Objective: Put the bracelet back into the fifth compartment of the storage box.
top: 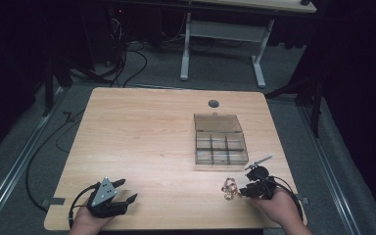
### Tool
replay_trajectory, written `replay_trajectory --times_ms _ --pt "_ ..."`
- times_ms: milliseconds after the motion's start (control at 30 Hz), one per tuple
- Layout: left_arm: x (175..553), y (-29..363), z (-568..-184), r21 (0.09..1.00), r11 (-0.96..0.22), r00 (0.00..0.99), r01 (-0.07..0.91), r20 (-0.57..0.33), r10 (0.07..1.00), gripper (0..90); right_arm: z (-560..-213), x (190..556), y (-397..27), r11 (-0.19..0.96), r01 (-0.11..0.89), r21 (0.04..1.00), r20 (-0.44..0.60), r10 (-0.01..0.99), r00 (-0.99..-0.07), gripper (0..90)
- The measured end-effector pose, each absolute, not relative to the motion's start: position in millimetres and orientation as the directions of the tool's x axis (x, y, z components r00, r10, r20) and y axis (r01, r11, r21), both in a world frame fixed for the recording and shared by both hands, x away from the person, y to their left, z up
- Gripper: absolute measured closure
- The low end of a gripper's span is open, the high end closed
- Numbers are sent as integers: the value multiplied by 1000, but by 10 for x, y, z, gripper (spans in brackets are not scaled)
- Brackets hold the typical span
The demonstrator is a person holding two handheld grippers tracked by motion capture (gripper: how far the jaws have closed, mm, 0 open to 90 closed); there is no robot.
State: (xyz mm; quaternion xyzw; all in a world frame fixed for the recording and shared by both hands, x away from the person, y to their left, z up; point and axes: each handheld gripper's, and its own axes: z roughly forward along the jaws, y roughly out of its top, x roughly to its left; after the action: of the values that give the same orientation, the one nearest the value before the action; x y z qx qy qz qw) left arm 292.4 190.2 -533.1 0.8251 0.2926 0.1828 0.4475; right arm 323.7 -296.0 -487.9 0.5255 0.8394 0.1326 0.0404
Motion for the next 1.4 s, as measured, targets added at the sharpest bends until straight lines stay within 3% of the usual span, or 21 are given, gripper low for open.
replay_trajectory --times_ms 433,700,933,1267,1400 --pt "2926 1901 -5330 843 -431 763 321 40 645 322 -4863 3287 -2880 462 871 168 66 876 -477 593" --pt "2927 1902 -5330 843 -430 763 323 38 645 322 -4818 3312 -2758 500 851 160 88 852 -517 370" --pt "2925 1906 -5329 845 -427 763 322 36 646 322 -4866 3350 -2584 528 834 162 83 835 -545 280" --pt "2923 1909 -5329 845 -426 762 323 36 647 322 -4939 3420 -2411 557 816 154 37 822 -568 263" --pt "2923 1909 -5329 845 -426 762 323 35 647 322 -4942 3417 -2373 583 798 154 -12 809 -588 313"
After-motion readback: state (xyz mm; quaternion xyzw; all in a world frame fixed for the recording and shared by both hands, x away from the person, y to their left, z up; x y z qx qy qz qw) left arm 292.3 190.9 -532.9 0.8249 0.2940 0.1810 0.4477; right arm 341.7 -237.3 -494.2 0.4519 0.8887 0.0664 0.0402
